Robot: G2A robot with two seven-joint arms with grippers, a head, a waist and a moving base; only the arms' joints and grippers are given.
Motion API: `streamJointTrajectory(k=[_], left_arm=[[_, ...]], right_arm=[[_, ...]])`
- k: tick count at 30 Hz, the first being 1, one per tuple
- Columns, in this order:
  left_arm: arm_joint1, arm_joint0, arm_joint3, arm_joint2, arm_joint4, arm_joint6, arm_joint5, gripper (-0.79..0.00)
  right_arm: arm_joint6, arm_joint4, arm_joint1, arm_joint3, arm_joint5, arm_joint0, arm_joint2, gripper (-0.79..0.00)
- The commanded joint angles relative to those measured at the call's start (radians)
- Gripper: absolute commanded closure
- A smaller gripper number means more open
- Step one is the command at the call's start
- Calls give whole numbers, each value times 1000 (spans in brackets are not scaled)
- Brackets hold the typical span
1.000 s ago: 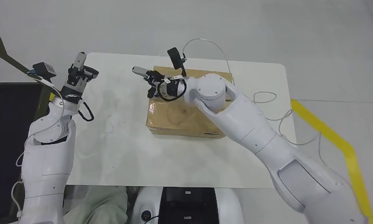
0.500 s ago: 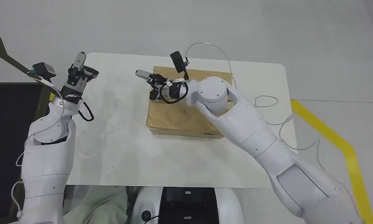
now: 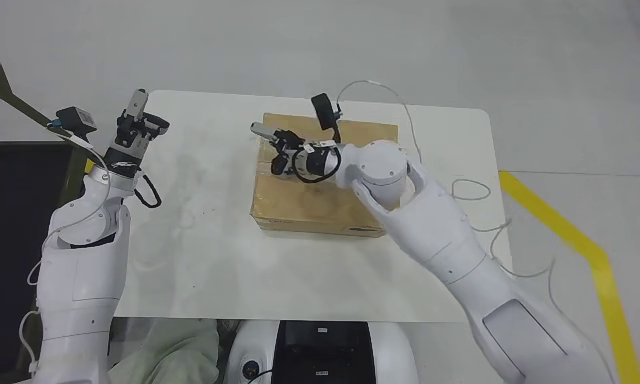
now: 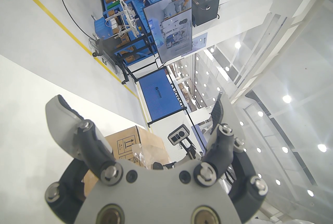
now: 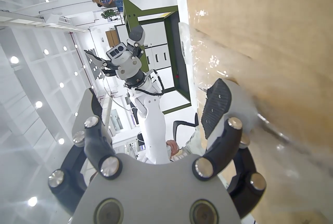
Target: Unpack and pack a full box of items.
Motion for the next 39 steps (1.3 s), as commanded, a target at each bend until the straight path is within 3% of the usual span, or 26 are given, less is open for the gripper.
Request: streamJointTrajectory(k=[1, 28, 39], left_arm=[[0, 0, 0, 0, 0, 0, 0, -785], [0, 0, 0, 0, 0, 0, 0, -785], [0, 0, 0, 0, 0, 0, 0, -785]], right_arm=[[0, -10, 6, -19, 2, -16, 17, -785], [-77, -148, 70, -281, 92, -238, 208, -785], [-98, -168, 80, -317, 106, -280, 243, -785]])
